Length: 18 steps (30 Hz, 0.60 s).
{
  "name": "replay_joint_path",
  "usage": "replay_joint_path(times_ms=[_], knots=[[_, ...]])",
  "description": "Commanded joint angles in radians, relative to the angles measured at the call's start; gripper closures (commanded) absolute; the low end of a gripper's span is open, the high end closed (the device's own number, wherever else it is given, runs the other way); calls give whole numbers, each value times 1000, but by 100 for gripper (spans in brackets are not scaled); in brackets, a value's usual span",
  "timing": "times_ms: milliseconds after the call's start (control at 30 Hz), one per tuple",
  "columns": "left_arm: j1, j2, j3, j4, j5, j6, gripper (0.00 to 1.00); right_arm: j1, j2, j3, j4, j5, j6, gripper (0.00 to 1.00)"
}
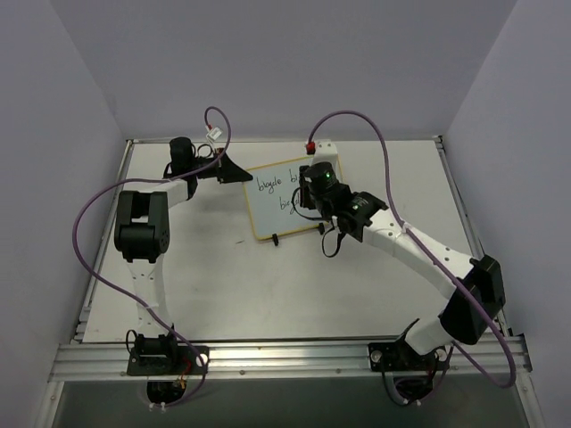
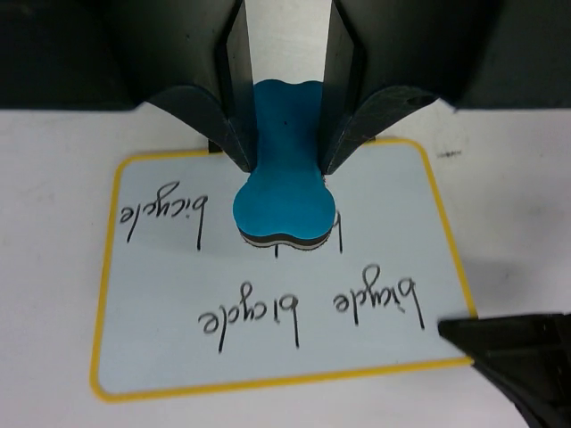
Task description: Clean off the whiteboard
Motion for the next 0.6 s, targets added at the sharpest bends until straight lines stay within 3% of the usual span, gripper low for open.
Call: replay_joint_path(times_ms=[0,200,567], knots=[[18,-27,-32,31,-15,81,98,-18,108,79,116,29,-90,89],[15,-24,-33,57,-9,63,98,19,308,209,251,92,-64,95],[7,-21,-35,63,6,57,98,105,547,435,272,167,-30,95]])
